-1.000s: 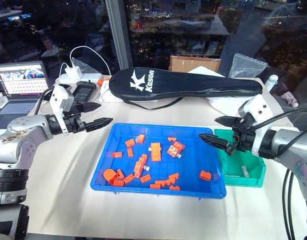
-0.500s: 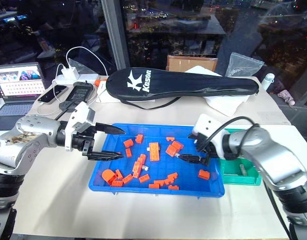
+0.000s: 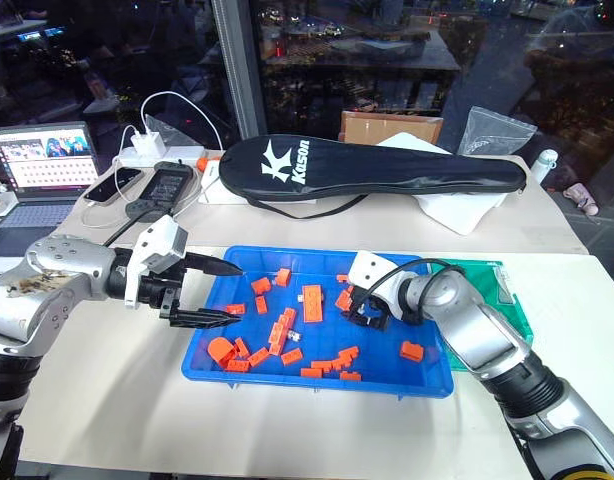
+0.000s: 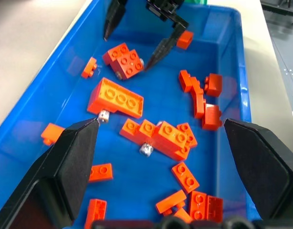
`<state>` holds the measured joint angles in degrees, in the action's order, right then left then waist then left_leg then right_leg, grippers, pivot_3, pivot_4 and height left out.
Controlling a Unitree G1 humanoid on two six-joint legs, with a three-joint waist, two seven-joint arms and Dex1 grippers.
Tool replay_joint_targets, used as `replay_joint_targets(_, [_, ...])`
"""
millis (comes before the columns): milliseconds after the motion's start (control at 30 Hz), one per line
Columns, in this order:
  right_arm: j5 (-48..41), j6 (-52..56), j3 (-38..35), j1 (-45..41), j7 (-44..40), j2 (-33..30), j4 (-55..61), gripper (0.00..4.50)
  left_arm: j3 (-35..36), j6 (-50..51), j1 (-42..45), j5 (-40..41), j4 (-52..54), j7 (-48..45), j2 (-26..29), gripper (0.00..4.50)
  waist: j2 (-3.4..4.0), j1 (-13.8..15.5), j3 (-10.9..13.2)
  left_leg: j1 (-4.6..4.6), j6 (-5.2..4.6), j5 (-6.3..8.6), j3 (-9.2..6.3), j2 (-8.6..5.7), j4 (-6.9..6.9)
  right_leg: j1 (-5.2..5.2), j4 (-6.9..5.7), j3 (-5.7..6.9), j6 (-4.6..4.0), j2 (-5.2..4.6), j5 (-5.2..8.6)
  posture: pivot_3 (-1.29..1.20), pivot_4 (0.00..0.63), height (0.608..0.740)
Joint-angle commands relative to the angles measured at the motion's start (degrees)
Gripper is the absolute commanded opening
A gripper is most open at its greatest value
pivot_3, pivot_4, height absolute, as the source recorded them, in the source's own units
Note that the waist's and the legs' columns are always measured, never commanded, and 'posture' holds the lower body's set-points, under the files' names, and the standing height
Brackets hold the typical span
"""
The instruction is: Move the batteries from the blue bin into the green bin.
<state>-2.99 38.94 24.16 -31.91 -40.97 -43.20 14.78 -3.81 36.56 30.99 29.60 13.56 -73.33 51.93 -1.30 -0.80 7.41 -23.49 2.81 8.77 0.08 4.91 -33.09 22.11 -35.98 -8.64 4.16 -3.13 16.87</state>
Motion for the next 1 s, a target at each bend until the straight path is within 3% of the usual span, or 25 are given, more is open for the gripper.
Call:
replay_joint_targets(33, [3.68, -2.78, 0.21, 0.34, 1.06, 0.92, 0.21, 3.41, 1.15, -0.33, 0.25, 0.92, 1.26, 0.1, -0.11, 4.5, 0.0, 0.01, 0.0, 0.0, 0.0, 0.0, 0.0, 0.0, 0.0, 0.0, 0.0, 0.0, 0.0, 0.0, 0.0, 0.0, 0.15, 0.736])
replay_joint_targets(200, [6.12, -3.27, 0.23, 0.6, 0.23, 2.02, 0.42, 1.72, 1.16, -0.58, 0.31, 0.79, 1.03, 0.14, -0.28, 4.5, 0.01, -0.02, 0.0, 0.01, 0.0, 0.0, 0.0, 0.0, -0.03, -0.01, -0.02, 0.0, 0.0, 0.0, 0.0, 0.0, 0.15, 0.736])
replay_joint_targets(733, [-1.67, 5.23, -9.82, -0.08, -9.63, -2.5, 5.71, 1.72, 1.03, -0.44, 1.07, 1.04, 0.18, 0.0, -1.64, 4.5, 0.0, 0.01, -0.01, 0.02, 0.0, 0.0, 0.0, 0.0, -0.06, -0.05, -0.04, 0.0, -0.01, 0.0, 0.0, 0.0, 0.15, 0.736])
replay_joint_targets(867, [-3.49, 7.01, -9.4, 0.38, -11.1, -2.32, 5.83, 2.74, 0.97, -0.5, 1.25, 0.85, 0.02, 0.03, -1.95, 4.5, 0.0, -0.01, -0.01, 0.03, 0.0, 0.0, -0.01, 0.0, -0.06, -0.06, -0.05, 0.0, -0.01, 0.0, 0.0, 0.0, 0.15, 0.736])
replay_joint_targets(1000, [-2.04, 4.71, -7.9, -0.46, -10.44, -1.42, 2.44, 4.12, 0.94, -0.5, 1.31, 0.69, -0.06, 0.08, -2.04, 4.5, 0.0, -0.03, -0.01, 0.04, 0.0, 0.0, -0.01, 0.0, -0.05, -0.05, -0.06, 0.0, 0.0, 0.01, 0.0, 0.0, 0.15, 0.736])
